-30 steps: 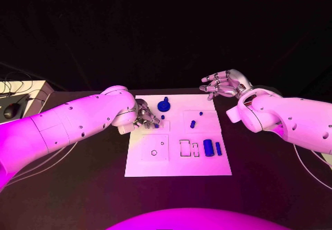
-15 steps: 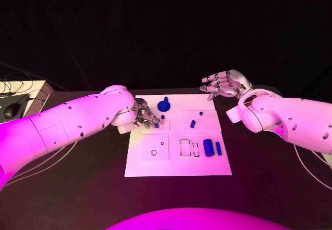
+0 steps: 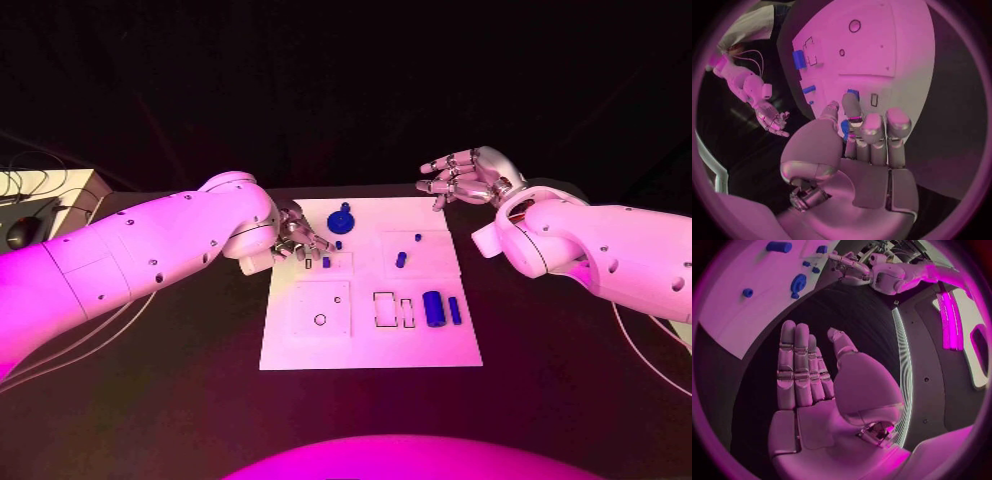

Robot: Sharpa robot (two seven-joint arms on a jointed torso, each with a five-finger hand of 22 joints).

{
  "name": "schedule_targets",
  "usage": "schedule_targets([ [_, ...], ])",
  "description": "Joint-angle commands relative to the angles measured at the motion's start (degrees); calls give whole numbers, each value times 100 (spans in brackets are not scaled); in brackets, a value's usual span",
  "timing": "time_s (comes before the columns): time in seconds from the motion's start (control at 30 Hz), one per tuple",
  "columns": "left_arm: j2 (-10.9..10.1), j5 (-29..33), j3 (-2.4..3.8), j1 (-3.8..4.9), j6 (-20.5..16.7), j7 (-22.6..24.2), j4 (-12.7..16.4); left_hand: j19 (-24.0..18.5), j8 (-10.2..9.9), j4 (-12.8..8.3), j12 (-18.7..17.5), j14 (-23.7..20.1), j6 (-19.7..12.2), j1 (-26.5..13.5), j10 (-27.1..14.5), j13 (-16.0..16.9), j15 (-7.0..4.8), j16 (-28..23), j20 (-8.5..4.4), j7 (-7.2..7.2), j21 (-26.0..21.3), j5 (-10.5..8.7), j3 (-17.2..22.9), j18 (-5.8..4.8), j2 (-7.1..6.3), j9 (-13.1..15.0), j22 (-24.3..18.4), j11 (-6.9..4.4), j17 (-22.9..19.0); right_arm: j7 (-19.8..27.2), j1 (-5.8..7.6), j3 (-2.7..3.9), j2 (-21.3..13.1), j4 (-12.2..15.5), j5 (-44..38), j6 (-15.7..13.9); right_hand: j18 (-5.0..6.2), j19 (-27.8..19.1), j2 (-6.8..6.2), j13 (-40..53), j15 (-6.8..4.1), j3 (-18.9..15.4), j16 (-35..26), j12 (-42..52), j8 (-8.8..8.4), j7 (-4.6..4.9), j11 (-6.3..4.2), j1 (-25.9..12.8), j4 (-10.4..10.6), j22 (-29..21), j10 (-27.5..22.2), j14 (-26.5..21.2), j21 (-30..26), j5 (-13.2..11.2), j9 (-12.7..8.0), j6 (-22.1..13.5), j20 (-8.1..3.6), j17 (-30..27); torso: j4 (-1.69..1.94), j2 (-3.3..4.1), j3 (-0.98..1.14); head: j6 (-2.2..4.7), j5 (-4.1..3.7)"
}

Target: Assemble the parts on the task board

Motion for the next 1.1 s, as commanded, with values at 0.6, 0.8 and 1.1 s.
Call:
schedule_targets([
  [0.6, 11, 0, 119, -15, 18, 120, 17, -123, -1890, 147, -170, -90, 78, 300, -277, 1471, 107, -293, 47, 507, -304, 46, -361, 87, -180, -953, -165, 285, -242, 30, -4, 2, -23, 18, -57, 38, -68, -56, 11, -10, 16, 20, -23, -36, -14, 34, -3, -32, -48, -19, -50, -8, 65, 43, -9, -4, 10, -13, 2, -6, -7, -20, 11],
  [0.8, 31, -48, 66, -41, 104, 99, -2, -121, -1954, 159, -204, -90, 110, 296, -279, 1535, 107, -295, 49, 514, -316, 50, -346, 92, -192, -1027, -161, 286, -230, 31, -8, 2, -19, 14, -60, 40, -68, -56, 11, -10, 16, 20, -23, -36, -14, 34, -3, -32, -48, -19, -50, -8, 65, 43, -9, -4, 10, -13, 3, -5, -8, -8, 10],
  [1.1, 101, -67, 33, -137, -21, 62, -88, -113, -1976, 221, -223, -88, 108, 249, -274, 1580, 101, -301, 42, 516, -322, 56, -334, 96, -156, -1053, -155, 282, -226, 31, -18, 2, -13, 14, -62, 45, -68, -56, 11, -10, 16, 20, -23, -36, -14, 34, -3, -32, -48, -19, -50, -8, 65, 43, -9, -4, 10, -13, 0, 7, -5, 5, 11],
])
